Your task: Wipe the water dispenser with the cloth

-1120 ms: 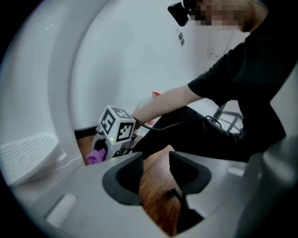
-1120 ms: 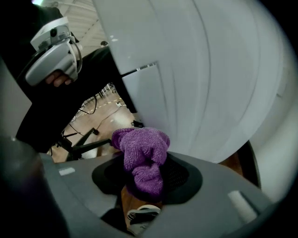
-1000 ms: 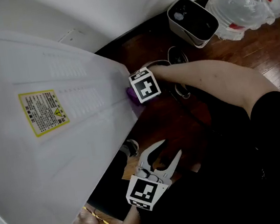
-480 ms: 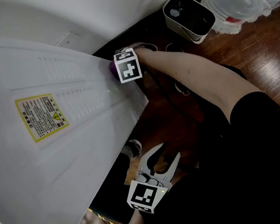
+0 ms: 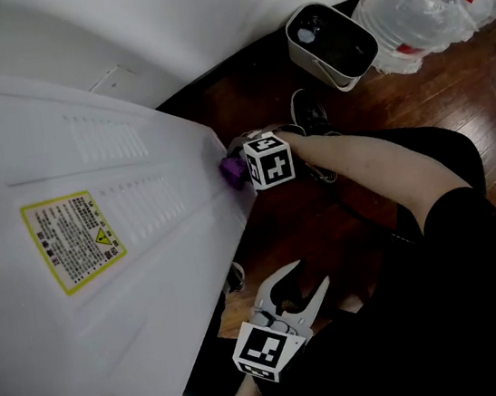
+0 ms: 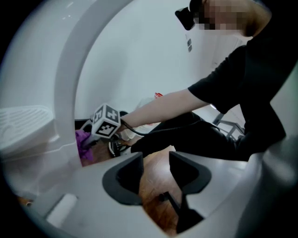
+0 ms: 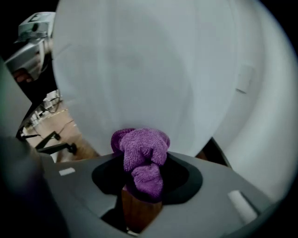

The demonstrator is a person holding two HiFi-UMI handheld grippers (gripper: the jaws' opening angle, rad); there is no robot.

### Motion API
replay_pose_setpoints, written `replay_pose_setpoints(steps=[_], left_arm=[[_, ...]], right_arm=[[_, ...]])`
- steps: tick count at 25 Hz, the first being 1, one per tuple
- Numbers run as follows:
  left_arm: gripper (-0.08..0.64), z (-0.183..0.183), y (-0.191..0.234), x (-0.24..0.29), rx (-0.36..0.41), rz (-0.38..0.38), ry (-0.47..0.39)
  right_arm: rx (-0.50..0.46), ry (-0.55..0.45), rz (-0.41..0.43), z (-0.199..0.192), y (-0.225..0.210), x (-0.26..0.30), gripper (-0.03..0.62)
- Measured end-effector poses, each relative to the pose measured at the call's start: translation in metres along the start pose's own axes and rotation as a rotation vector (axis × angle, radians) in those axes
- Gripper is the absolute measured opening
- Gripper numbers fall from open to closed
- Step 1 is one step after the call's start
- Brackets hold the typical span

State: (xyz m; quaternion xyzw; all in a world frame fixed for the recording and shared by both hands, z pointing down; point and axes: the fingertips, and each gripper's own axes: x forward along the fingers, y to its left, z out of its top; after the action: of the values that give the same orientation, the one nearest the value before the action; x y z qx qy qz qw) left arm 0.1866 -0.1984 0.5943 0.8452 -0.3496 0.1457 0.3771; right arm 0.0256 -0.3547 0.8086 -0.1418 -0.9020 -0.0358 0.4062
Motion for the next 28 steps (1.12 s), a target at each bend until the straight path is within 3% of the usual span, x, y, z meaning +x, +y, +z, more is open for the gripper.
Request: replay_pose_setpoints(steps=[5,7,9,12,16,18,20,22,24,28], left_arm=[[0.187,-0.003,-0.001,0.019,0.01,0.014,0.02],[0.187,-0.009,-0.003,0.024,0.022,0.017,0.034],[0.187,-0.017,-0.003,0.026,0.036,0.007,0.051],[0.186,-0.025,0.002,0.024,0.018,0.009,0.085],[0.186,-0.024,0.008,0.025,-0.005,0.012,0.076],[0.186,-0.022,0.006,0.026,-0.005,0.005,0.065],[0.186,-0.019,0.001,0.027,0.002,-0.01,0.073],[0.186,-0.018,-0.001,0.028,0.006,-0.021,0.083],[0.187,-0.021,-0.001,0.027,-0.001,-0.024,0.094],[0.187,-0.029,0.005,0.015,-0.019,-0.001,0.113]], right_arm=[[0.115,0.03,-0.234,-0.017,-0.136,0.01,0.184],[0.157,0.009,-0.276,-0.018,-0.165,0.01,0.184],[0.16,-0.003,-0.261,-0.019,-0.167,0.015,0.184],[0.084,0.005,-0.082,-0.02,-0.109,0.037,0.184],[0.015,0.077,0.236,-0.05,0.028,0.065,0.186],[0.039,0.11,0.31,-0.07,0.079,0.075,0.186],[0.055,0.148,0.32,-0.088,0.099,0.088,0.186],[0.059,0.163,0.249,-0.091,0.076,0.097,0.186],[0.034,0.167,0.103,-0.083,0.02,0.099,0.186],[-0.164,0.172,-0.343,-0.043,-0.121,0.08,0.186]])
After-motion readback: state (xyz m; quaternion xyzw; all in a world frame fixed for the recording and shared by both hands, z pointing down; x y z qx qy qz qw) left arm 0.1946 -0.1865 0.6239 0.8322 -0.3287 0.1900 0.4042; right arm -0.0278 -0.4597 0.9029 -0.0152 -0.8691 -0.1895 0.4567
